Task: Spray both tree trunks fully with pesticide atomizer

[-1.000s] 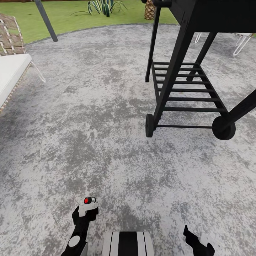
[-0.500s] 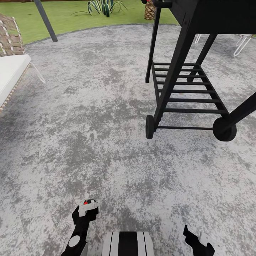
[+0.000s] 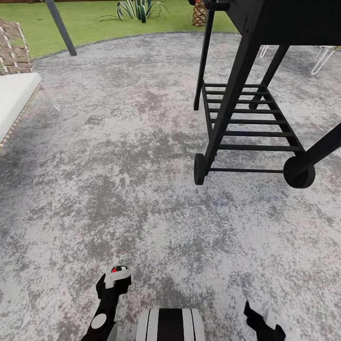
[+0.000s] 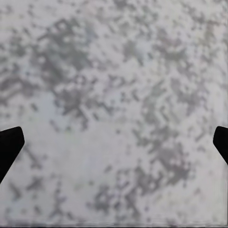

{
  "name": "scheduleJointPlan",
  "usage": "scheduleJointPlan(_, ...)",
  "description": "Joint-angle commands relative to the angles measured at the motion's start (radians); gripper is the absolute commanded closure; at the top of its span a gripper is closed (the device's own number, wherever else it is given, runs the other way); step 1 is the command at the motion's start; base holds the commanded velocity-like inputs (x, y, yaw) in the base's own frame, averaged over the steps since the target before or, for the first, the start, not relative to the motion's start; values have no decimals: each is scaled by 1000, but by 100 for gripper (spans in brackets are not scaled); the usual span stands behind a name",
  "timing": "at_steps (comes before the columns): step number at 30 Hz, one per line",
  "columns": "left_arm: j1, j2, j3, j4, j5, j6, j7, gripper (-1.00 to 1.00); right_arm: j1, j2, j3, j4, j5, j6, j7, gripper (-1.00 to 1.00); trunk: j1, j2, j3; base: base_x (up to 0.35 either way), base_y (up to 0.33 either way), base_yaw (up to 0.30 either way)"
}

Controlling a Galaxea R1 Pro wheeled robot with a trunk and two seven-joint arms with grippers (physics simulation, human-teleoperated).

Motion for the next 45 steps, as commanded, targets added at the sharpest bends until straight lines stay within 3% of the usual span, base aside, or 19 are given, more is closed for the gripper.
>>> scheduleJointPlan(1,0,1,-4,0,4,-3,7,-100,0,0,0,7,-8,-3,2,-100,0,0,-1,0,0,0)
scheduleJointPlan(34,0,2,-4,6,5,-5,5,-100,0,0,3,23,-6,-2,-7,-100,0,0,-1,12,0,0)
scheduleJointPlan(35,0,2,-4,7,5,-5,5,100,0,0,3,23,-6,-2,-7,-100,0,0,-1,0,0,0)
scheduleJointPlan(45,0,2,-4,12,4,-5,5,100,0,0,3,23,-6,-2,-7,-100,0,0,-1,0,0,0)
